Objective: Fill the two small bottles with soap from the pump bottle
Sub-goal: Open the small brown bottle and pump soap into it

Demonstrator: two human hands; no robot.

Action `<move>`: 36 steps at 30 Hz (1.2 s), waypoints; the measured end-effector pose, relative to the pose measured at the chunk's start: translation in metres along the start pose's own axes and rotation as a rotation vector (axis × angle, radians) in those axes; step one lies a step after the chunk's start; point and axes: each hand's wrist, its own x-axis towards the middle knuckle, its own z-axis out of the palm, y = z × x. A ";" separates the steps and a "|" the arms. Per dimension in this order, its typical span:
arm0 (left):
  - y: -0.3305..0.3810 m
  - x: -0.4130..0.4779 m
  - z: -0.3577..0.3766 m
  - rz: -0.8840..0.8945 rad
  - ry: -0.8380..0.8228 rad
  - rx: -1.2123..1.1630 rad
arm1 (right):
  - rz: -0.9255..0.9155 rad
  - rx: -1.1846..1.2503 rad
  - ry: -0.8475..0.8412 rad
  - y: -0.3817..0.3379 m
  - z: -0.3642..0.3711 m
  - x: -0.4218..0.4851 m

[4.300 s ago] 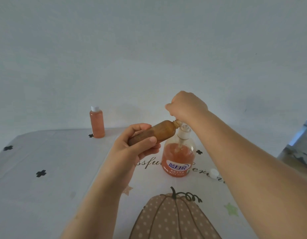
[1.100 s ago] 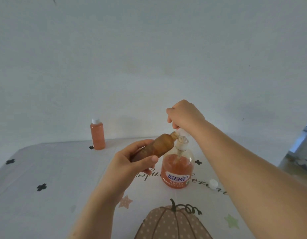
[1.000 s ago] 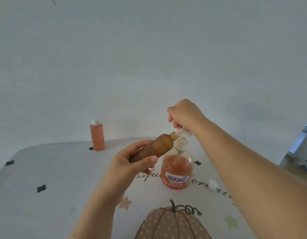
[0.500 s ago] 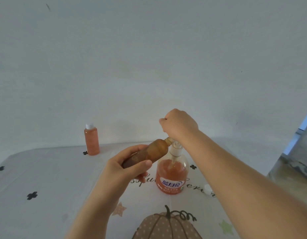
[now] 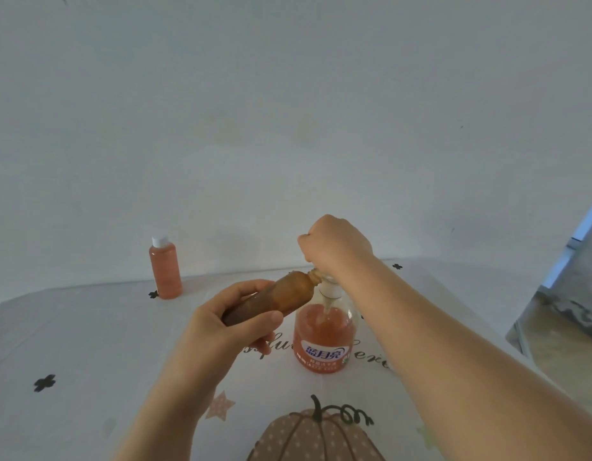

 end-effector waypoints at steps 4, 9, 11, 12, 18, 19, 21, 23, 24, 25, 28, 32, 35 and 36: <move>-0.001 -0.001 0.000 0.012 -0.016 0.003 | -0.001 0.001 0.009 -0.002 -0.004 -0.001; 0.001 -0.003 0.003 0.045 -0.032 -0.023 | -0.017 -0.030 0.018 -0.006 -0.015 -0.002; 0.001 -0.003 0.004 0.056 -0.035 -0.018 | -0.029 -0.064 0.024 -0.007 -0.016 -0.003; 0.002 -0.004 0.004 0.058 -0.031 -0.016 | -0.033 -0.075 0.030 -0.008 -0.016 -0.003; 0.001 -0.003 0.003 0.050 -0.028 -0.003 | -0.032 -0.056 0.021 -0.008 -0.014 -0.002; 0.000 -0.003 0.003 0.047 -0.030 -0.001 | -0.031 -0.056 0.022 -0.008 -0.014 -0.002; 0.000 -0.002 0.003 0.045 -0.034 -0.002 | -0.026 -0.061 0.020 -0.008 -0.013 -0.001; 0.000 -0.001 0.002 0.045 -0.036 0.004 | -0.024 -0.063 0.018 -0.008 -0.013 -0.001; -0.002 -0.001 0.000 0.039 -0.038 0.012 | -0.020 -0.063 0.011 -0.007 -0.010 -0.001; 0.000 0.000 0.000 0.040 -0.042 0.023 | -0.020 -0.063 0.013 -0.007 -0.011 -0.001; -0.002 0.001 -0.003 0.022 -0.048 0.061 | -0.011 -0.068 0.007 -0.005 -0.004 0.000; -0.004 0.003 -0.004 0.000 -0.054 0.072 | -0.002 -0.051 -0.004 -0.002 0.001 0.001; -0.004 0.002 -0.004 0.009 -0.056 0.064 | -0.004 -0.037 0.002 -0.001 0.002 0.001; -0.003 0.001 -0.004 0.013 -0.057 0.061 | -0.005 -0.035 0.004 -0.002 0.001 0.001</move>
